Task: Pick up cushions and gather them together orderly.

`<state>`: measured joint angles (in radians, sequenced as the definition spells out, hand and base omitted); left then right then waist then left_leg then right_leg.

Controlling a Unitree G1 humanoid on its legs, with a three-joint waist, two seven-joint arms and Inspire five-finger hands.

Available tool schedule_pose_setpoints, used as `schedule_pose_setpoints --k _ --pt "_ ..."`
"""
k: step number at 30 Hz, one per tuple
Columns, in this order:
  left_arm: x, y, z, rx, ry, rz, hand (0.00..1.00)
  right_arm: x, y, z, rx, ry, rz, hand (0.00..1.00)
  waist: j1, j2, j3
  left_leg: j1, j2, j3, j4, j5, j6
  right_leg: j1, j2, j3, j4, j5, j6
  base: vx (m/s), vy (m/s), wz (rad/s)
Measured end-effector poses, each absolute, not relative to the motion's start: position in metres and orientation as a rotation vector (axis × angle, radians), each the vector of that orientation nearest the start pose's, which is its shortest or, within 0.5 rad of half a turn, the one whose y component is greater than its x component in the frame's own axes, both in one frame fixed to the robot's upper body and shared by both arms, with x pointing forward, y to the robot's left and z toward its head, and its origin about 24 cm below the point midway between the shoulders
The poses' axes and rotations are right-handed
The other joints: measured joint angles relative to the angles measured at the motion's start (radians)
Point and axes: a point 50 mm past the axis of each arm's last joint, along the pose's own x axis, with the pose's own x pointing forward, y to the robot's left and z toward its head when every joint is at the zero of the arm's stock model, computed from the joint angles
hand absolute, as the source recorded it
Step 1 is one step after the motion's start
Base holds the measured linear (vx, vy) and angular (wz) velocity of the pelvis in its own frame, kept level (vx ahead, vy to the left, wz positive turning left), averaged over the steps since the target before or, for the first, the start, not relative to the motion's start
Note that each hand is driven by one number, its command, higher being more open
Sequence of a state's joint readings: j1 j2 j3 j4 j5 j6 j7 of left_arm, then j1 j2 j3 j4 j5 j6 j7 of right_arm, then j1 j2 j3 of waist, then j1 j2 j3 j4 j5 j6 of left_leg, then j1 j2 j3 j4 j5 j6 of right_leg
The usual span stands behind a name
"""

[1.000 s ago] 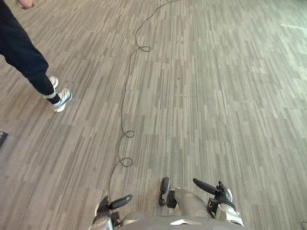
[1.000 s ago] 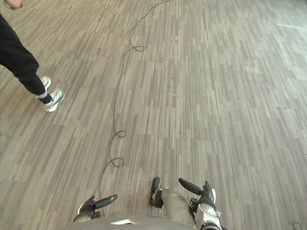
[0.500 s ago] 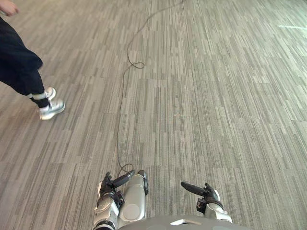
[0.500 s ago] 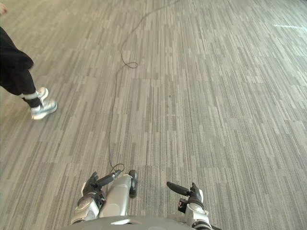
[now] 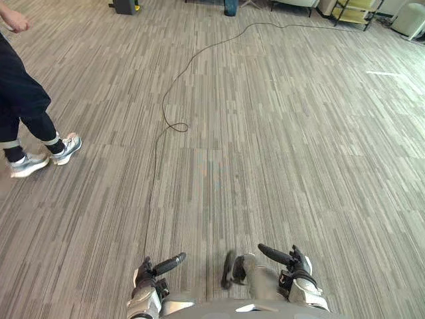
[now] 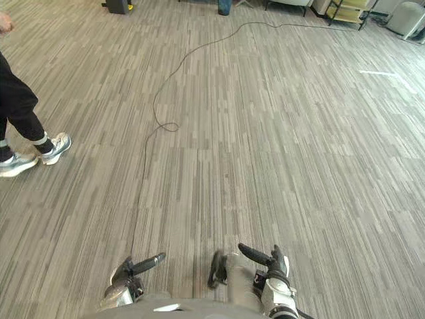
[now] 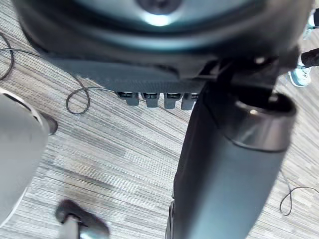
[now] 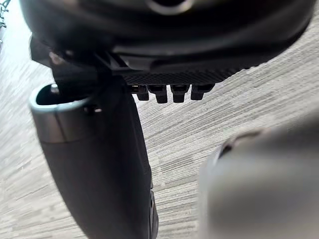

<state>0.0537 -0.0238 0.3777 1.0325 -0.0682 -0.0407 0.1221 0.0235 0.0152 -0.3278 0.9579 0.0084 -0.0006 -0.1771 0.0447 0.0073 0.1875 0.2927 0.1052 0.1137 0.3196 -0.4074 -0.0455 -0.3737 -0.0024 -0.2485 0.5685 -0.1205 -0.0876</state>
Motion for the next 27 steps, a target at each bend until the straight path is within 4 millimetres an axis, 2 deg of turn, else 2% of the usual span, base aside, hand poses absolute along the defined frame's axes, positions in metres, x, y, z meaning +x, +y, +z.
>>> schedule_pose_setpoints --k 1,2,3,4,5,6,7,8,9,11,12,13,14,15,16,17,19,20,21,22,23,24,26,27 --pt "0.101 0.189 -0.16 -0.222 1.048 0.492 1.0 0.127 -0.201 -0.148 0.069 0.984 -0.466 1.0 -0.004 0.023 -0.003 -0.063 0.018 -0.034 0.174 0.048 -0.025 0.031 0.013 -0.007 -0.004 -0.049 0.002 0.61 -0.128 0.11" --pt "0.103 0.186 -0.16 -0.23 1.047 0.486 1.0 0.127 -0.204 -0.147 0.059 0.981 -0.46 1.0 -0.003 0.041 -0.002 -0.124 0.03 -0.054 0.312 0.103 -0.031 0.06 0.029 -0.004 -0.02 -0.067 0.0 0.87 -0.133 -0.1" --pt "0.106 0.183 -0.159 -0.24 1.036 0.487 1.0 0.13 -0.208 -0.146 0.044 0.981 -0.46 1.0 0.003 0.071 0.005 -0.237 0.059 -0.087 0.594 0.189 -0.07 0.154 0.067 0.009 -0.082 -0.08 -0.007 0.82 -0.081 -0.23" --pt "0.107 0.183 -0.159 -0.243 1.029 0.487 1.0 0.129 -0.208 -0.147 0.043 0.99 -0.46 1.0 0.003 0.073 0.012 -0.266 0.071 -0.086 0.674 0.188 -0.07 0.195 0.08 0.017 -0.113 -0.081 -0.008 0.79 -0.061 -0.27" --pt "0.112 0.185 -0.156 -0.239 1.005 0.485 1.0 0.128 -0.204 -0.148 0.044 1.003 -0.451 1.0 0.007 0.066 0.023 -0.32 0.082 -0.074 0.79 0.169 -0.062 0.298 0.093 0.033 -0.178 -0.082 -0.011 0.6 -0.029 -0.21" --pt "0.116 0.193 -0.152 -0.219 0.968 0.489 1.0 0.127 -0.195 -0.15 0.049 1.015 -0.43 1.0 0.013 0.034 0.036 -0.399 0.081 -0.053 0.829 0.145 -0.046 0.406 0.09 0.057 -0.247 -0.084 -0.013 0.44 -0.021 -0.21" --pt "0.117 0.195 -0.151 -0.215 0.956 0.492 1.0 0.127 -0.192 -0.151 0.053 1.018 -0.423 1.0 0.016 0.025 0.032 -0.436 0.083 -0.042 0.824 0.139 -0.036 0.434 0.089 0.065 -0.271 -0.086 -0.016 0.51 -0.016 -0.27" --pt "0.121 0.198 -0.147 -0.211 0.925 0.493 1.0 0.128 -0.185 -0.151 0.054 1.019 -0.401 1.0 0.024 0.012 0.027 -0.525 0.082 -0.033 0.792 0.126 -0.016 0.483 0.087 0.08 -0.317 -0.096 -0.017 0.51 0.014 -0.34" --pt "0.125 0.199 -0.145 -0.218 0.903 0.496 1.0 0.128 -0.18 -0.151 0.059 1.021 -0.388 1.0 0.037 0.006 0.029 -0.592 0.081 -0.025 0.736 0.115 -0.001 0.518 0.083 0.095 -0.351 -0.11 0.002 0.61 0.061 -0.42" --pt "0.133 0.2 -0.141 -0.231 0.866 0.499 1.0 0.13 -0.173 -0.152 0.07 1.023 -0.373 1.0 0.055 0.0 0.036 -0.684 0.067 -0.012 0.513 0.109 0.004 0.579 0.067 0.119 -0.393 -0.137 0.028 0.53 0.13 -0.36" --pt "0.136 0.199 -0.14 -0.244 0.85 0.5 1.0 0.129 -0.171 -0.152 0.076 1.026 -0.374 1.0 0.061 -0.006 0.046 -0.705 0.036 -0.013 0.351 0.133 0.001 0.617 0.037 0.135 -0.396 -0.165 0.034 0.68 0.269 -0.31" --pt "0.136 0.198 -0.139 -0.249 0.845 0.503 1.0 0.129 -0.17 -0.152 0.076 1.028 -0.375 1.0 0.065 -0.008 0.047 -0.717 0.022 -0.014 0.257 0.168 -0.004 0.639 0.019 0.147 -0.396 -0.183 0.039 0.58 0.236 -0.38" --pt "0.136 0.198 -0.139 -0.255 0.838 0.511 1.0 0.128 -0.168 -0.153 0.075 1.032 -0.371 1.0 0.068 -0.011 0.045 -0.728 0.017 -0.017 0.184 0.241 -0.008 0.659 0.003 0.165 -0.396 -0.209 0.044 0.61 0.255 -0.57" --pt "0.132 0.201 -0.139 -0.248 0.84 0.52 1.0 0.127 -0.164 -0.153 0.063 1.039 -0.348 1.0 0.073 -0.02 0.035 -0.718 0.007 -0.005 0.181 0.343 -0.002 0.675 -0.022 0.203 -0.39 -0.232 0.038 0.4 0.163 -0.62" --pt "0.132 0.204 -0.139 -0.243 0.84 0.524 1.0 0.126 -0.159 -0.154 0.063 1.047 -0.334 1.0 0.075 -0.023 0.026 -0.717 -0.004 0.001 0.198 0.344 0.018 0.668 -0.032 0.23 -0.369 -0.231 0.036 0.81 0.334 -0.69" --pt "0.133 0.208 -0.138 -0.237 0.834 0.531 1.0 0.127 -0.155 -0.155 0.052 1.052 -0.293 1.0 0.08 -0.046 0.022 -0.717 -0.007 0.032 0.249 0.28 0.06 0.633 -0.066 0.277 -0.29 -0.209 0.071 0.81 0.354 -0.53" --pt "0.134 0.21 -0.138 -0.247 0.834 0.548 1.0 0.123 -0.156 -0.156 0.056 1.061 -0.304 1.0 0.085 -0.064 0.022 -0.681 -0.009 0.076 0.311 0.204 0.092 0.591 -0.089 0.319 -0.126 -0.185 0.112 0.69 0.317 -0.52" --pt "0.134 0.212 -0.138 -0.236 0.84 0.549 1.0 0.124 -0.156 -0.155 0.055 1.055 -0.302 1.0 0.086 -0.075 0.027 -0.627 -0.011 0.109 0.322 0.16 0.109 0.522 -0.109 0.332 0.072 -0.124 0.182 0.53 0.252 -0.63" --pt "0.134 0.212 -0.14 -0.224 0.861 0.538 1.0 0.125 -0.157 -0.155 0.057 1.047 -0.304 1.0 0.083 -0.075 0.029 -0.571 -0.011 0.118 0.313 0.123 0.109 0.449 -0.113 0.333 0.256 -0.077 0.23 0.52 0.246 -0.65" --pt "0.133 0.211 -0.142 -0.223 0.875 0.535 1.0 0.126 -0.158 -0.154 0.059 1.044 -0.307 1.0 0.082 -0.073 0.031 -0.537 -0.011 0.121 0.302 0.104 0.106 0.412 -0.118 0.322 0.338 -0.078 0.229 0.46 0.191 -0.52" --pt "0.129 0.21 -0.145 -0.222 0.911 0.534 1.0 0.13 -0.159 -0.152 0.063 1.02 -0.315 1.0 0.065 -0.07 0.032 -0.457 -0.011 0.128 0.274 0.076 0.102 0.341 -0.126 0.267 0.479 -0.089 0.211 0.51 0.121 -0.31" --pt "0.127 0.209 -0.146 -0.201 0.924 0.516 1.0 0.132 -0.162 -0.15 0.068 0.999 -0.326 1.0 0.049 -0.064 0.035 -0.384 -0.008 0.136 0.235 0.056 0.102 0.28 -0.137 0.19 0.526 -0.105 0.184 0.42 0.074 -0.26" --pt "0.127 0.209 -0.146 -0.181 0.927 0.504 1.0 0.134 -0.165 -0.147 0.072 0.962 -0.341 1.0 0.048 -0.065 0.036 -0.277 0.009 0.171 0.168 0.035 0.076 0.179 -0.151 0.073 0.479 -0.132 0.14 0.32 0.017 -0.39" --pt "0.125 0.209 -0.147 -0.179 0.934 0.505 1.0 0.136 -0.164 -0.146 0.075 0.945 -0.343 1.0 0.047 -0.065 0.035 -0.241 0.017 0.189 0.147 0.029 0.061 0.14 -0.152 0.034 0.435 -0.137 0.133 0.39 -0.003 -0.62"
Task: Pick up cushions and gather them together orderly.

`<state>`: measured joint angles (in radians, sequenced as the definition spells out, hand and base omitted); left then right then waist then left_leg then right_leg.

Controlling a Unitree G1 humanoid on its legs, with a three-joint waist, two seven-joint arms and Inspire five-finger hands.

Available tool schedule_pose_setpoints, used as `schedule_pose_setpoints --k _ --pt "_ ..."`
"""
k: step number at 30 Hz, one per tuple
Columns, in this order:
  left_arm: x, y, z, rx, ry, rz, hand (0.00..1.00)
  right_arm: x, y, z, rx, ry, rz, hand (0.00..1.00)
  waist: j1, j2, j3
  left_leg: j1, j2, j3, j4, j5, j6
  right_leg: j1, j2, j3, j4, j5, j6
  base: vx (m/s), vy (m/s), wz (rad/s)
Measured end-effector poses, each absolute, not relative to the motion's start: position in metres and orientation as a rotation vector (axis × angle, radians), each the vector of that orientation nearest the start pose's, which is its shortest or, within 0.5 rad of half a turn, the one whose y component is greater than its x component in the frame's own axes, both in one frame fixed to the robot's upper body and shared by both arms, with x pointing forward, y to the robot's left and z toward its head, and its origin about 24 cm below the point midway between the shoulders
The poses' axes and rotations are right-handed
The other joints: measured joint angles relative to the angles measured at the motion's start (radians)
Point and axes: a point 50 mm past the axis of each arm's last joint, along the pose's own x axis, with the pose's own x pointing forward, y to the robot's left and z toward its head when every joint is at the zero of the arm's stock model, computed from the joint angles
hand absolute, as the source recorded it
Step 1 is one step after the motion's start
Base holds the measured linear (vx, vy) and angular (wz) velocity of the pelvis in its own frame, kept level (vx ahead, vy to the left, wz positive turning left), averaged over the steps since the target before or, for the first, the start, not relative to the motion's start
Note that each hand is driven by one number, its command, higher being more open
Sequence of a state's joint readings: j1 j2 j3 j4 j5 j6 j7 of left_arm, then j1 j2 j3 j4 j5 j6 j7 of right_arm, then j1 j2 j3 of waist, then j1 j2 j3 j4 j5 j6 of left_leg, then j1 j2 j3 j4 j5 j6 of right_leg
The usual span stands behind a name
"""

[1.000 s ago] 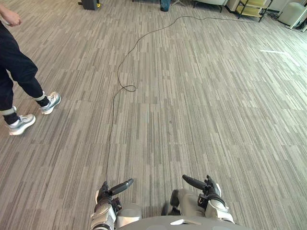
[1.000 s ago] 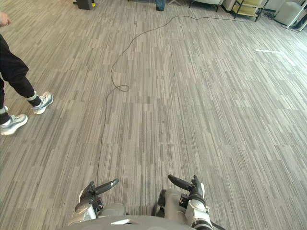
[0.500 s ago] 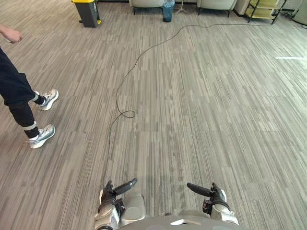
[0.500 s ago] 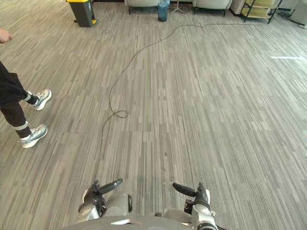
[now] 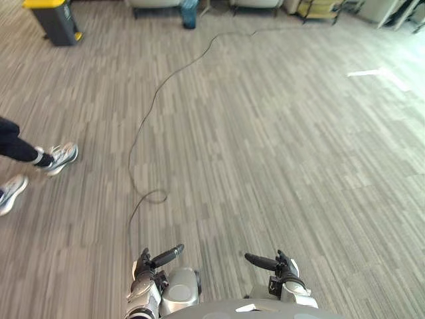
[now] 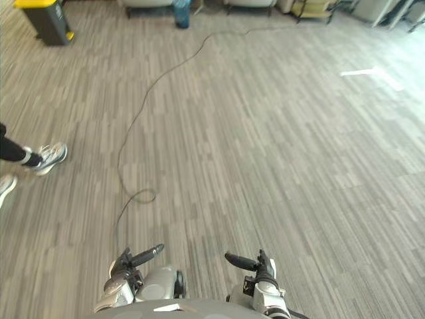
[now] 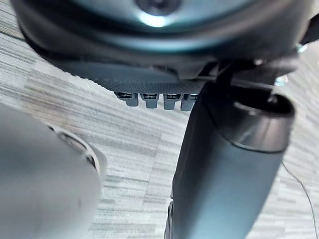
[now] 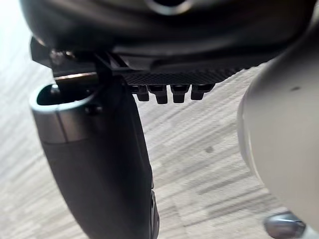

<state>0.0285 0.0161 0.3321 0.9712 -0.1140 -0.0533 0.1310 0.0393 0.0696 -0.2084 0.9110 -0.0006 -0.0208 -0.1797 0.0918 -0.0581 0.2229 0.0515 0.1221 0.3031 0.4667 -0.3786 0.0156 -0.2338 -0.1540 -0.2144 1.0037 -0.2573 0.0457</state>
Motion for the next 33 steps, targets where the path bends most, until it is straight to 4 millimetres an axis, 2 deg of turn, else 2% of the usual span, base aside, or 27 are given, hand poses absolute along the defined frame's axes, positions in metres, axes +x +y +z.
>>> schedule_pose_setpoints --k 2,4,5,6,7,8,9,11,12,13,14,16,17,19,20,21,22,23,24,25,26,27,28,29,30,31,33 --pt "0.118 0.21 -0.151 -0.169 0.968 0.505 1.0 0.14 -0.169 -0.143 0.074 0.922 -0.359 1.0 -0.004 0.0 0.0 0.102 0.009 0.071 -0.08 -0.005 -0.035 -0.071 -0.006 -0.145 -0.216 0.004 -0.007 0.51 -0.007 -0.74" --pt "0.114 0.207 -0.153 -0.163 0.986 0.496 1.0 0.142 -0.172 -0.143 0.086 0.924 -0.375 1.0 -0.02 0.011 0.002 0.195 0.008 0.125 -0.173 -0.002 -0.074 -0.092 0.039 -0.231 -0.462 0.043 -0.032 0.64 -0.021 -0.64" --pt "0.111 0.207 -0.154 -0.158 1.0 0.492 1.0 0.144 -0.173 -0.143 0.087 0.925 -0.375 1.0 -0.035 0.012 0.002 0.238 0.001 0.131 -0.203 -0.001 -0.092 -0.099 0.073 -0.217 -0.546 0.109 -0.07 0.64 -0.075 -0.31" --pt "0.109 0.207 -0.155 -0.152 1.01 0.485 1.0 0.144 -0.174 -0.143 0.08 0.928 -0.376 1.0 -0.046 0.016 0.0 0.259 0.002 0.124 -0.213 -0.002 -0.098 -0.091 0.091 -0.194 -0.55 0.173 -0.12 0.52 -0.08 -0.16" --pt "0.107 0.204 -0.157 -0.15 1.027 0.473 1.0 0.142 -0.176 -0.143 0.073 0.934 -0.377 1.0 -0.049 0.026 -0.006 0.272 0.015 0.115 -0.208 0.002 -0.104 -0.09 0.107 -0.184 -0.534 0.189 -0.192 0.68 -0.134 -0.15" --pt "0.108 0.197 -0.158 -0.152 1.032 0.453 1.0 0.141 -0.183 -0.144 0.065 0.936 -0.39 1.0 -0.048 0.049 -0.014 0.263 0.05 0.083 -0.137 0.021 -0.138 -0.084 0.131 -0.186 -0.505 0.136 -0.196 0.82 -0.194 -0.3" --pt "0.111 0.192 -0.158 -0.168 1.033 0.442 1.0 0.141 -0.19 -0.142 0.069 0.928 -0.414 1.0 -0.051 0.082 -0.002 0.192 0.103 0.005 0.085 0.063 -0.134 -0.04 0.17 -0.183 -0.509 0.092 -0.203 0.8 -0.198 -0.36" --pt "0.114 0.191 -0.157 -0.183 1.02 0.449 1.0 0.14 -0.195 -0.142 0.064 0.928 -0.43 1.0 -0.052 0.112 0.006 0.056 0.155 -0.106 0.419 0.185 -0.102 0.045 0.224 -0.153 -0.559 0.064 -0.208 0.61 -0.136 -0.46" --pt "0.116 0.191 -0.155 -0.183 1.008 0.451 1.0 0.139 -0.194 -0.143 0.065 0.94 -0.433 1.0 -0.048 0.115 0.008 0.005 0.171 -0.131 0.545 0.183 -0.103 0.095 0.245 -0.129 -0.586 0.059 -0.211 0.57 -0.087 -0.59" --pt "0.117 0.192 -0.154 -0.182 0.996 0.454 1.0 0.138 -0.192 -0.144 0.065 0.948 -0.429 1.0 -0.046 0.111 0.012 -0.029 0.175 -0.14 0.623 0.177 -0.109 0.142 0.259 -0.102 -0.613 0.054 -0.214 0.44 -0.044 -0.73" --pt "0.12 0.196 -0.152 -0.172 0.975 0.457 1.0 0.138 -0.188 -0.145 0.062 0.956 -0.411 1.0 -0.042 0.095 0.022 -0.083 0.173 -0.147 0.694 0.17 -0.108 0.225 0.264 -0.06 -0.662 0.041 -0.209 0.52 -0.022 -0.85" --pt "0.122 0.203 -0.148 -0.164 0.933 0.476 1.0 0.136 -0.18 -0.147 0.066 0.973 -0.387 1.0 -0.038 0.07 0.016 -0.222 0.14 -0.154 0.663 0.134 -0.089 0.32 0.265 0.035 -0.722 0.009 -0.206 0.46 0.029 -1.03" --pt "0.123 0.203 -0.147 -0.169 0.922 0.481 1.0 0.135 -0.179 -0.148 0.067 0.976 -0.384 1.0 -0.036 0.068 0.016 -0.257 0.129 -0.159 0.63 0.125 -0.084 0.331 0.264 0.058 -0.728 0.004 -0.2 0.44 0.084 -1.1" --pt "0.126 0.205 -0.144 -0.179 0.894 0.491 1.0 0.135 -0.178 -0.148 0.071 0.988 -0.382 1.0 -0.018 0.073 0.016 -0.355 0.065 -0.206 0.442 0.091 -0.065 0.396 0.253 0.14 -0.757 -0.02 -0.182 0.56 0.192 -1.03" --pt "0.128 0.205 -0.143 -0.182 0.879 0.496 1.0 0.132 -0.177 -0.149 0.066 1.0 -0.381 1.0 -0.009 0.067 0.016 -0.393 0.013 -0.245 0.315 0.093 -0.066 0.428 0.235 0.178 -0.767 -0.041 -0.169 0.7 0.317 -0.93" --pt "0.128 0.204 -0.142 -0.199 0.868 0.504 1.0 0.13 -0.176 -0.15 0.067 1.01 -0.381 1.0 0.0 0.057 0.019 -0.411 -0.021 -0.275 0.207 0.11 -0.083 0.451 0.217 0.209 -0.766 -0.061 -0.158 0.42 0.207 -1.02" --pt "0.128 0.205 -0.141 -0.206 0.859 0.515 1.0 0.128 -0.175 -0.152 0.068 1.022 -0.379 1.0 0.011 0.051 0.017 -0.427 -0.047 -0.298 0.089 0.142 -0.1 0.471 0.201 0.247 -0.771 -0.085 -0.144 0.53 0.27 -1.06" --pt "0.126 0.207 -0.141 -0.209 0.855 0.524 1.0 0.127 -0.174 -0.153 0.066 1.031 -0.375 1.0 0.016 0.052 0.016 -0.443 -0.056 -0.318 0.0 0.173 -0.1 0.5 0.19 0.285 -0.774 -0.115 -0.13 0.48 0.244 -0.96" --pt "0.124 0.209 -0.141 -0.21 0.856 0.532 1.0 0.126 -0.173 -0.153 0.064 1.033 -0.371 1.0 0.018 0.052 0.015 -0.452 -0.055 -0.319 -0.01 0.209 -0.098 0.517 0.185 0.306 -0.775 -0.128 -0.123 0.75 0.36 -1.43" --pt "0.11 0.22 -0.145 -0.186 0.891 0.563 1.0 0.118 -0.165 -0.156 0.068 1.06 -0.349 1.0 0.035 0.021 -0.015 -0.434 -0.057 -0.274 0.061 0.296 -0.076 0.538 0.15 0.391 -0.742 -0.157 -0.098 0.79 0.353 -1.32" --pt "0.105 0.226 -0.146 -0.182 0.906 0.589 1.0 0.116 -0.158 -0.158 0.067 1.074 -0.316 1.0 0.039 -0.005 -0.03 -0.432 -0.059 -0.246 0.095 0.248 -0.052 0.519 0.133 0.419 -0.686 -0.156 -0.094 0.77 0.334 -1.39" --pt "0.1 0.231 -0.147 -0.179 0.924 0.611 1.0 0.113 -0.154 -0.159 0.061 1.082 -0.3 1.0 0.038 -0.029 -0.042 -0.416 -0.061 -0.208 0.131 0.196 -0.029 0.469 0.116 0.444 -0.564 -0.14 -0.065 0.74 0.336 -0.85" --pt "0.098 0.234 -0.148 -0.172 0.937 0.626 1.0 0.112 -0.154 -0.159 0.058 1.082 -0.299 1.0 0.042 -0.043 -0.04 -0.378 -0.062 -0.171 0.15 0.146 -0.013 0.407 0.109 0.454 -0.39 -0.1 0.0 0.48 0.23 -0.73" --pt "0.097 0.235 -0.148 -0.167 0.943 0.63 1.0 0.113 -0.155 -0.158 0.058 1.079 -0.3 1.0 0.043 -0.048 -0.036 -0.351 -0.063 -0.152 0.15 0.125 -0.005 0.368 0.105 0.454 -0.288 -0.06 0.061 0.55 0.28 -0.76" --pt "0.096 0.236 -0.148 -0.16 0.956 0.638 1.0 0.115 -0.157 -0.157 0.052 1.066 -0.304 1.0 0.042 -0.042 -0.024 -0.289 -0.071 -0.125 0.141 0.092 0.005 0.284 0.09 0.444 -0.08 0.007 0.154 0.42 0.204 -0.63" --pt "0.095 0.236 -0.149 -0.147 0.97 0.642 1.0 0.118 -0.16 -0.156 0.052 1.05 -0.312 1.0 0.031 -0.039 -0.019 -0.222 -0.08 -0.113 0.119 0.071 0.009 0.222 0.072 0.4 0.052 0.013 0.166 0.6 0.269 -0.58" --pt "0.095 0.232 -0.151 -0.14 0.98 0.634 1.0 0.124 -0.162 -0.152 0.044 1.009 -0.313 1.0 0.013 -0.019 -0.016 -0.094 -0.079 -0.09 0.04 0.061 0.006 0.125 0.044 0.278 0.147 0.001 0.142 0.4 0.141 -0.28"
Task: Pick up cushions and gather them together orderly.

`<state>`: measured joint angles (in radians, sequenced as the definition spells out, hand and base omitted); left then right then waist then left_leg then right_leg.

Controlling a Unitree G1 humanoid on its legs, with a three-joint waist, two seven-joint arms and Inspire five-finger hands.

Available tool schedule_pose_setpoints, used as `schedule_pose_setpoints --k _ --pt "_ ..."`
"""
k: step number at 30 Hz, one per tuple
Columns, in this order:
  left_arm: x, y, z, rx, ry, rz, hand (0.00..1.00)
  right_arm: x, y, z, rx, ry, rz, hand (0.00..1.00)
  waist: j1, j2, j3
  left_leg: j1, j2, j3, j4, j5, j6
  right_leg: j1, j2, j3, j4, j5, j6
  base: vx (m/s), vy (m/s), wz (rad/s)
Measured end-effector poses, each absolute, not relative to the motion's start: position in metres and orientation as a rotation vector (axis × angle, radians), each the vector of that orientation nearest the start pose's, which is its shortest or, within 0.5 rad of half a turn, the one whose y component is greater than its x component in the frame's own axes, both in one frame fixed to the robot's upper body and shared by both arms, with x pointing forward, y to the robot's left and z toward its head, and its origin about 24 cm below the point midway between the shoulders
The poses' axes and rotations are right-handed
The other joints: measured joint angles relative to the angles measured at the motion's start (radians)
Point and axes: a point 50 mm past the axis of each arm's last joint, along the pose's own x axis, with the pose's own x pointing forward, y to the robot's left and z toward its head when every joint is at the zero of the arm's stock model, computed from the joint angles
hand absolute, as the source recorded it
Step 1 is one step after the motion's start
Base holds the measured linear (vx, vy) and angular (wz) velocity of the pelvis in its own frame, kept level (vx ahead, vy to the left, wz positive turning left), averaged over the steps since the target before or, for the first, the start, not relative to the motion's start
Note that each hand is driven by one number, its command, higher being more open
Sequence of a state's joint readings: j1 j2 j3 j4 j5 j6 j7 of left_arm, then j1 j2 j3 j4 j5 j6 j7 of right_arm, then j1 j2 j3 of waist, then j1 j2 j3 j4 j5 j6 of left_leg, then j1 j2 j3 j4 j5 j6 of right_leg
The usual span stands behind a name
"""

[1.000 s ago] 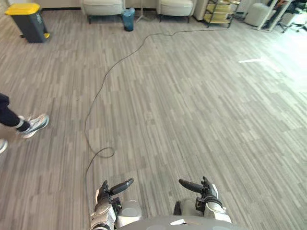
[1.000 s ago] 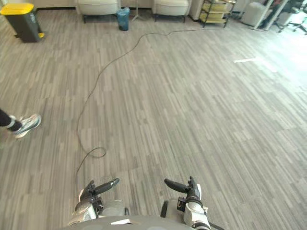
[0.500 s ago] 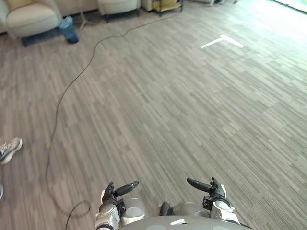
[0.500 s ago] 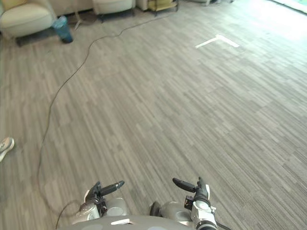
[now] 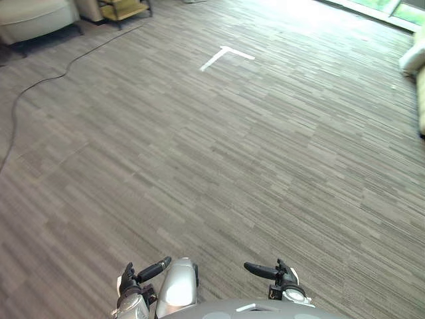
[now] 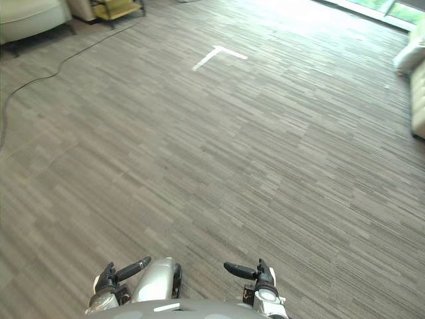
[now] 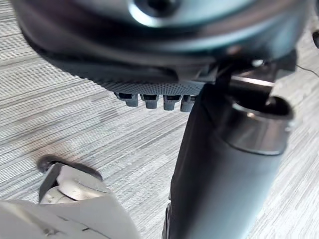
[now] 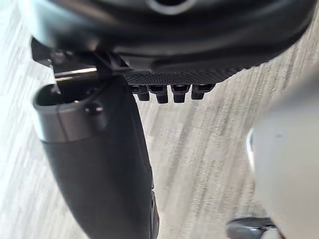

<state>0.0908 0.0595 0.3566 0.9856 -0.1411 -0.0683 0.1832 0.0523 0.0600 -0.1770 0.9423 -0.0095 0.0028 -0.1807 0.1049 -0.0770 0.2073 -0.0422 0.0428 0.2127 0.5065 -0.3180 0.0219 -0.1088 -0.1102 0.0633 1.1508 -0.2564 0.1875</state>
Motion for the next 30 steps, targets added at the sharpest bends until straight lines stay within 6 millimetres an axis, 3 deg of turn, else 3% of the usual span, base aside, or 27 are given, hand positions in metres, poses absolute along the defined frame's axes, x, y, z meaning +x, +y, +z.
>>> schedule_pose_setpoints --k 2,3,5,6,7,8,9,10,11,12,13,14,15,16,17,18,19,21,23,25,26,27,28,29,30 --pt "0.108 0.221 -0.149 -0.135 0.958 0.586 1.0 0.134 -0.163 -0.146 0.021 0.941 -0.303 1.0 -0.007 0.021 0.004 0.148 0.018 0.029 -0.137 -0.003 -0.005 -0.141 -0.011 -0.164 -0.099 -0.036 -0.066 0.48 0.094 -0.33" --pt "0.107 0.219 -0.15 -0.139 0.964 0.579 1.0 0.136 -0.163 -0.145 0.019 0.93 -0.305 1.0 -0.01 0.024 0.006 0.186 0.022 0.04 -0.169 -0.002 -0.008 -0.157 -0.009 -0.201 -0.164 -0.045 -0.082 0.53 0.037 -0.39" --pt "0.107 0.211 -0.152 -0.133 0.979 0.537 1.0 0.14 -0.163 -0.143 0.022 0.917 -0.307 1.0 -0.033 0.024 0.006 0.289 0.023 0.075 -0.256 0.0 -0.014 -0.182 0.007 -0.297 -0.458 -0.019 -0.12 0.5 -0.005 -0.27" --pt "0.109 0.208 -0.153 -0.119 0.983 0.506 1.0 0.142 -0.164 -0.143 0.024 0.916 -0.31 1.0 -0.046 0.025 0.006 0.317 0.02 0.08 -0.279 -0.003 -0.02 -0.192 0.021 -0.31 -0.584 0.023 -0.145 0.48 -0.067 -0.06" --pt "0.109 0.207 -0.153 -0.099 0.985 0.48 1.0 0.144 -0.166 -0.142 0.029 0.918 -0.318 1.0 -0.059 0.028 0.007 0.347 0.016 0.075 -0.3 -0.011 -0.037 -0.201 0.042 -0.304 -0.686 0.105 -0.18 0.52 -0.128 0.11" --pt "0.107 0.205 -0.154 -0.09 0.992 0.467 1.0 0.143 -0.168 -0.143 0.027 0.927 -0.324 1.0 -0.066 0.03 0.005 0.367 0.015 0.062 -0.301 -0.015 -0.044 -0.193 0.052 -0.292 -0.686 0.189 -0.228 0.65 -0.209 0.17" --pt "0.107 0.201 -0.154 -0.105 0.995 0.464 1.0 0.142 -0.174 -0.144 0.016 0.942 -0.33 1.0 -0.062 0.051 0.003 0.367 0.037 0.025 -0.258 -0.012 -0.05 -0.186 0.063 -0.293 -0.657 0.19 -0.281 0.57 -0.209 0.13" --pt "0.107 0.199 -0.155 -0.109 0.995 0.463 1.0 0.141 -0.175 -0.145 0.014 0.946 -0.333 1.0 -0.06 0.058 0.0 0.352 0.047 0.013 -0.224 -0.01 -0.055 -0.183 0.068 -0.298 -0.656 0.173 -0.282 0.58 -0.219 0.09" --pt "0.109 0.195 -0.155 -0.123 0.993 0.46 1.0 0.142 -0.179 -0.144 0.009 0.942 -0.341 1.0 -0.061 0.07 -0.004 0.29 0.069 -0.025 -0.077 0.001 -0.073 -0.17 0.083 -0.307 -0.656 0.141 -0.282 0.55 -0.198 0.01" --pt "0.112 0.192 -0.155 -0.149 0.987 0.462 1.0 0.144 -0.185 -0.141 -0.003 0.926 -0.349 1.0 -0.061 0.104 0.011 0.188 0.106 -0.089 0.174 0.063 -0.126 -0.129 0.111 -0.309 -0.672 0.113 -0.292 0.53 -0.176 -0.11" --pt "0.113 0.19 -0.155 -0.159 0.986 0.466 1.0 0.145 -0.19 -0.14 -0.014 0.922 -0.355 1.0 -0.06 0.129 0.017 0.118 0.131 -0.125 0.328 0.12 -0.146 -0.092 0.138 -0.305 -0.694 0.103 -0.302 0.49 -0.126 -0.37" --pt "0.111 0.188 -0.155 -0.18 0.987 0.479 1.0 0.145 -0.193 -0.141 -0.022 0.927 -0.358 1.0 -0.057 0.149 0.02 0.046 0.165 -0.142 0.5 0.119 -0.151 -0.033 0.178 -0.286 -0.728 0.088 -0.314 0.39 -0.058 -0.46" --pt "0.112 0.189 -0.154 -0.183 0.981 0.484 1.0 0.144 -0.192 -0.141 -0.021 0.935 -0.356 1.0 -0.055 0.15 0.024 0.017 0.174 -0.141 0.56 0.106 -0.15 0.007 0.189 -0.276 -0.745 0.079 -0.322 0.51 -0.054 -0.53" --pt "0.115 0.192 -0.152 -0.176 0.964 0.486 1.0 0.142 -0.187 -0.144 -0.015 0.95 -0.346 1.0 -0.053 0.134 0.033 -0.032 0.172 -0.133 0.605 0.081 -0.138 0.084 0.197 -0.249 -0.785 0.061 -0.325 0.48 -0.042 -0.58" --pt "0.117 0.196 -0.149 -0.166 0.936 0.489 1.0 0.138 -0.182 -0.146 -0.003 0.972 -0.339 1.0 -0.05 0.108 0.03 -0.088 0.163 -0.113 0.573 0.059 -0.123 0.145 0.197 -0.217 -0.827 0.052 -0.325 0.46 -0.041 -0.55" --pt "0.118 0.196 -0.149 -0.166 0.928 0.49 1.0 0.138 -0.18 -0.147 0.001 0.976 -0.337 1.0 -0.048 0.102 0.029 -0.108 0.16 -0.106 0.551 0.053 -0.113 0.162 0.197 -0.205 -0.839 0.05 -0.323 0.44 -0.023 -0.77" --pt "0.122 0.196 -0.146 -0.17 0.9 0.493 1.0 0.138 -0.175 -0.147 0.014 0.979 -0.333 1.0 -0.035 0.095 0.027 -0.18 0.142 -0.09 0.433 0.029 -0.081 0.212 0.198 -0.163 -0.883 0.044 -0.314 0.47 0.015 -0.7" --pt "0.125 0.195 -0.144 -0.177 0.881 0.494 1.0 0.136 -0.174 -0.148 0.017 0.989 -0.333 1.0 -0.026 0.095 0.026 -0.242 0.116 -0.1 0.285 0.023 -0.081 0.255 0.197 -0.12 -0.92 0.039 -0.307 0.54 0.076 -0.72" --pt "0.131 0.194 -0.141 -0.183 0.854 0.493 1.0 0.132 -0.173 -0.15 0.014 1.012 -0.338 1.0 -0.008 0.091 0.028 -0.313 0.058 -0.144 0.013 0.075 -0.095 0.327 0.174 -0.061 -0.969 0.005 -0.283 0.46 0.142 -0.73" --pt "0.131 0.195 -0.14 -0.183 0.846 0.496 1.0 0.129 -0.173 -0.152 0.008 1.025 -0.342 1.0 0.0 0.092 0.024 -0.329 0.051 -0.14 -0.092 0.119 -0.092 0.367 0.162 -0.027 -0.972 -0.041 -0.26 0.63 0.243 -0.64" --pt "0.13 0.198 -0.14 -0.189 0.847 0.509 1.0 0.125 -0.17 -0.153 0.014 1.039 -0.339 1.0 0.011 0.078 0.015 -0.329 0.05 -0.124 -0.063 0.192 -0.057 0.412 0.142 0.005 -0.971 -0.089 -0.24 0.76 0.292 -0.85" --pt "0.128 0.204 -0.14 -0.179 0.85 0.521 1.0 0.116 -0.163 -0.157 0.025 1.067 -0.33 1.0 0.019 0.05 -0.017 -0.329 0.043 -0.085 -0.013 0.225 -0.036 0.416 0.109 0.032 -0.93 -0.122 -0.203 0.68 0.254 -0.79" --pt "0.127 0.206 -0.14 -0.179 0.851 0.526 1.0 0.115 -0.162 -0.157 0.025 1.072 -0.326 1.0 0.021 0.039 -0.024 -0.326 0.036 -0.08 0.005 0.23 -0.027 0.402 0.098 0.039 -0.882 -0.13 -0.188 0.68 0.267 -0.67" --pt "0.127 0.209 -0.14 -0.186 0.851 0.538 1.0 0.114 -0.158 -0.158 0.032 1.077 -0.316 1.0 0.024 0.017 -0.033 -0.313 0.027 -0.059 0.028 0.198 -0.012 0.355 0.084 0.048 -0.756 -0.135 -0.178 0.77 0.334 -0.58" --pt "0.128 0.212 -0.14 -0.172 0.856 0.536 1.0 0.115 -0.156 -0.158 0.024 1.073 -0.293 1.0 0.025 -0.007 -0.034 -0.265 0.014 -0.026 0.043 0.143 0.01 0.235 0.06 0.054 -0.465 -0.071 -0.086 0.63 0.28 -0.54"
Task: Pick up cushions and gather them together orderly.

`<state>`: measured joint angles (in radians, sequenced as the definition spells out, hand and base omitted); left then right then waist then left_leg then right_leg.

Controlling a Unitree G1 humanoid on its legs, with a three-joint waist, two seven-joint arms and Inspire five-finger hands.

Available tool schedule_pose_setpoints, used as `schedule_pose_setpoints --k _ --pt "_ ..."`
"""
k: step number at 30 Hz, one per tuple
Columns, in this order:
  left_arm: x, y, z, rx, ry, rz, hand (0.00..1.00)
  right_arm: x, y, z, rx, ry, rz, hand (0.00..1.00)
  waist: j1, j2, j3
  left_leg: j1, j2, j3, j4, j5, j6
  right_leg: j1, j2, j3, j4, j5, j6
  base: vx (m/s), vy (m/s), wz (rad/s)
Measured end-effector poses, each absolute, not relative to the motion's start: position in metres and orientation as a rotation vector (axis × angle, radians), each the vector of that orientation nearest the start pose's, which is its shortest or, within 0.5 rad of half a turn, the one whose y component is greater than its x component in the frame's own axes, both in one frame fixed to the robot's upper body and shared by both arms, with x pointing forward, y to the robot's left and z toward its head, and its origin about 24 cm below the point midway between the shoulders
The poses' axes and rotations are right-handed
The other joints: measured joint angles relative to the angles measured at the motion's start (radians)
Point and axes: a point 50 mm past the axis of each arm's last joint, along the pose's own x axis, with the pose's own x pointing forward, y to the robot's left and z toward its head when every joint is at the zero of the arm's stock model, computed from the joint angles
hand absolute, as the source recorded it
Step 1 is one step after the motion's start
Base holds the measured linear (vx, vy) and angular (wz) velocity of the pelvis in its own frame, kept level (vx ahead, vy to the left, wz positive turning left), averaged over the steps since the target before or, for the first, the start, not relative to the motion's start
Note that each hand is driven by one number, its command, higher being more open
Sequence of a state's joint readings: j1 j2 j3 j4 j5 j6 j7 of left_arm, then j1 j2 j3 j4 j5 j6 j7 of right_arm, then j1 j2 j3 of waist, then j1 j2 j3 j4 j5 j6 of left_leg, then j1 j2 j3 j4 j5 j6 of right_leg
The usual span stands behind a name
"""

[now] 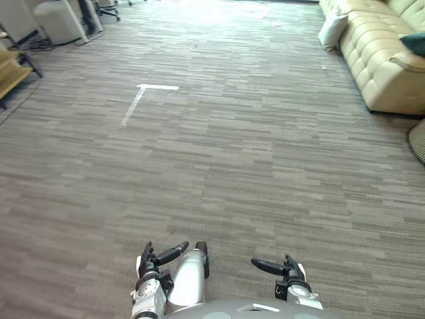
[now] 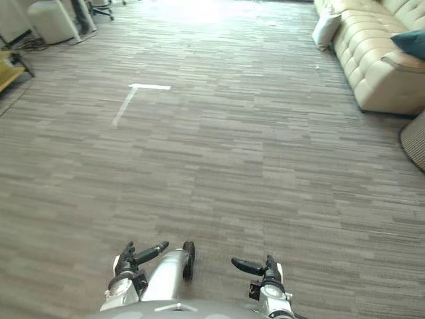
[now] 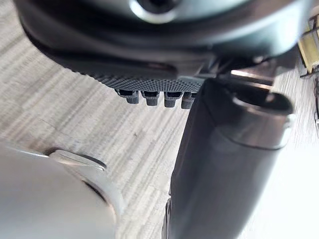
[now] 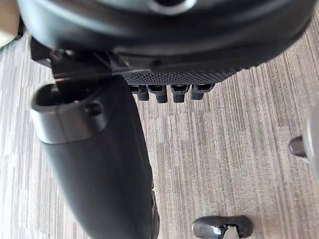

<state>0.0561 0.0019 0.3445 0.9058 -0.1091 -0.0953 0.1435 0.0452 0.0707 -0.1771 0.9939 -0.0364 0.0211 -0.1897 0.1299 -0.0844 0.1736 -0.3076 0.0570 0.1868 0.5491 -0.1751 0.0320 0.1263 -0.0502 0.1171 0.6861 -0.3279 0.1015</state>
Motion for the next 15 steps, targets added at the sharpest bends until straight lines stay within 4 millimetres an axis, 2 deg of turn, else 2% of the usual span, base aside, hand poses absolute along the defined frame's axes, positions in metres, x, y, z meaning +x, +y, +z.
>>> schedule_pose_setpoints --k 1,2,4,5,7,8,9,10,11,12,13,14,15 --pt "0.129 0.214 -0.14 -0.159 0.863 0.53 1.0 0.116 -0.158 -0.157 0.021 1.069 -0.295 1.0 -0.007 -0.005 0.008 0.044 -0.015 0.006 0.001 -0.032 0.007 -0.061 -0.018 -0.005 0.168 0.066 0.06 0.7 0.289 -0.28" --pt "0.126 0.213 -0.145 -0.15 0.91 0.524 1.0 0.119 -0.163 -0.155 0.033 1.045 -0.321 1.0 -0.025 0.001 0.024 0.161 -0.035 0.007 -0.006 -0.098 0.019 -0.139 -0.056 -0.065 0.393 0.079 0.065 0.58 0.205 -0.01" --pt "0.124 0.212 -0.146 -0.142 0.924 0.52 1.0 0.12 -0.165 -0.154 0.033 1.034 -0.329 1.0 -0.029 0.008 0.025 0.221 -0.036 0.007 -0.023 -0.122 0.021 -0.17 -0.068 -0.105 0.428 0.072 0.053 0.55 0.165 0.06" --pt "0.123 0.21 -0.147 -0.118 0.932 0.502 1.0 0.122 -0.167 -0.152 0.033 1.004 -0.338 1.0 -0.032 0.013 0.022 0.318 -0.037 0.001 -0.088 -0.151 0.027 -0.26 -0.08 -0.192 0.419 0.048 0.01 0.4 0.075 0.12" --pt "0.123 0.208 -0.147 -0.091 0.937 0.472 1.0 0.126 -0.17 -0.149 0.035 0.977 -0.349 1.0 -0.04 0.016 0.024 0.39 -0.037 -0.014 -0.147 -0.166 0.023 -0.356 -0.082 -0.269 0.341 0.034 -0.008 0.55 0.032 0.21" --pt "0.12 0.206 -0.149 -0.088 0.955 0.462 1.0 0.129 -0.176 -0.147 0.026 0.964 -0.36 1.0 -0.05 0.026 0.031 0.467 -0.033 -0.017 -0.21 -0.164 0.015 -0.409 -0.077 -0.334 0.182 0.028 -0.029 0.6 -0.005 0.21" --pt "0.118 0.205 -0.15 -0.089 0.966 0.46 1.0 0.129 -0.179 -0.147 0.023 0.963 -0.365 1.0 -0.054 0.031 0.033 0.493 -0.032 -0.018 -0.235 -0.165 0.014 -0.416 -0.071 -0.353 0.11 0.033 -0.035 0.76 -0.051 0.25" --pt "0.116 0.203 -0.151 -0.085 0.979 0.45 1.0 0.127 -0.183 -0.147 0.021 0.965 -0.379 1.0 -0.064 0.039 0.031 0.538 -0.029 -0.02 -0.277 -0.167 0.01 -0.43 -0.06 -0.376 -0.016 0.054 -0.057 0.79 -0.099 0.45" --pt "0.114 0.2 -0.153 -0.074 0.992 0.422 1.0 0.126 -0.19 -0.147 0.021 0.968 -0.401 1.0 -0.084 0.051 0.032 0.598 -0.027 -0.042 -0.338 -0.174 -0.001 -0.448 -0.034 -0.374 -0.185 0.112 -0.075 0.67 -0.093 0.53" --pt "0.112 0.198 -0.154 -0.07 0.998 0.41 1.0 0.124 -0.193 -0.147 0.046 0.972 -0.427 1.0 -0.09 0.058 0.031 0.634 -0.026 -0.051 -0.369 -0.18 -0.005 -0.463 -0.021 -0.359 -0.246 0.172 -0.092 0.74 -0.181 0.74" --pt "0.108 0.194 -0.155 -0.064 1.012 0.397 1.0 0.123 -0.192 -0.148 0.062 0.979 -0.438 1.0 -0.107 0.07 0.021 0.671 -0.01 -0.089 -0.373 -0.188 -0.01 -0.452 0.001 -0.331 -0.234 0.312 -0.161 0.77 -0.25 0.55" --pt "0.107 0.188 -0.157 -0.06 1.023 0.375 1.0 0.124 -0.196 -0.147 0.051 0.975 -0.435 1.0 -0.104 0.087 0.013 0.67 0.014 -0.111 -0.335 -0.187 -0.012 -0.456 0.008 -0.346 -0.178 0.269 -0.186 0.92 -0.297 0.5" --pt "0.108 0.185 -0.158 -0.056 1.027 0.359 1.0 0.125 -0.198 -0.147 0.041 0.973 -0.432 1.0 -0.104 0.101 0.009 0.655 0.022 -0.123 -0.289 -0.179 -0.027 -0.453 0.011 -0.355 -0.155 0.231 -0.189 0.76 -0.256 0.28"
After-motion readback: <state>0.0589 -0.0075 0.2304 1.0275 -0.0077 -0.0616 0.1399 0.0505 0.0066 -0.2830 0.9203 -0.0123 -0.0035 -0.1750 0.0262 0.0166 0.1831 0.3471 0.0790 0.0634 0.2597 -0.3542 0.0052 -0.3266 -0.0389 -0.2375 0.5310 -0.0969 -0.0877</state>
